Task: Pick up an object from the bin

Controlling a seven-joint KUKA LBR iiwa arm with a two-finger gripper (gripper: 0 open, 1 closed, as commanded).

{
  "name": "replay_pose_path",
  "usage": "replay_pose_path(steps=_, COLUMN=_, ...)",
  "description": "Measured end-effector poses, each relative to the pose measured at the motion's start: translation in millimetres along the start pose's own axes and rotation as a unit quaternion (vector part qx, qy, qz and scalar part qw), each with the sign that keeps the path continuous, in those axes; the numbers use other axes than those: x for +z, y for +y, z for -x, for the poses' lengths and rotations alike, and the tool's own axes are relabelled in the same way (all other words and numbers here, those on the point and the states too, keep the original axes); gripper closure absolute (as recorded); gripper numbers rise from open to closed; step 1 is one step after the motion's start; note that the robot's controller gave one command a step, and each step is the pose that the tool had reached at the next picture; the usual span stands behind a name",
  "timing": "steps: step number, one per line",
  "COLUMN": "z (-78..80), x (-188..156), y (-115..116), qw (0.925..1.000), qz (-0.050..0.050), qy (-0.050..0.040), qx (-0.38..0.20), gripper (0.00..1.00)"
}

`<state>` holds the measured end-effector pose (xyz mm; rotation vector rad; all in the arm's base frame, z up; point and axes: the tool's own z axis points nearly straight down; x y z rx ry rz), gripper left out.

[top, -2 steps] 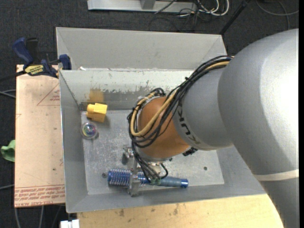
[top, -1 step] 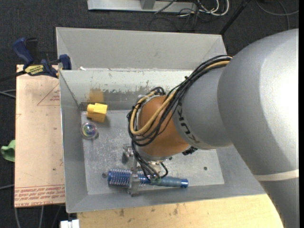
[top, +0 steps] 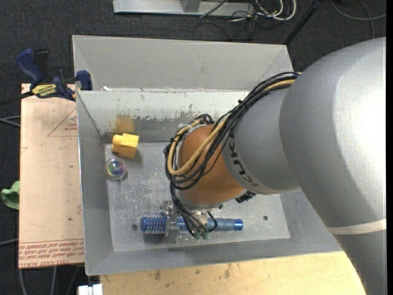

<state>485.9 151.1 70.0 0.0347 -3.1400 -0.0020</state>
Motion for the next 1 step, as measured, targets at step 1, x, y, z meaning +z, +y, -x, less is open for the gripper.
replay_pose_path(steps=1, z=1.7, x=-74.1, y=1.0, qw=1.0, qz=0.001, qy=-0.0041, qx=0.0, gripper=1.0)
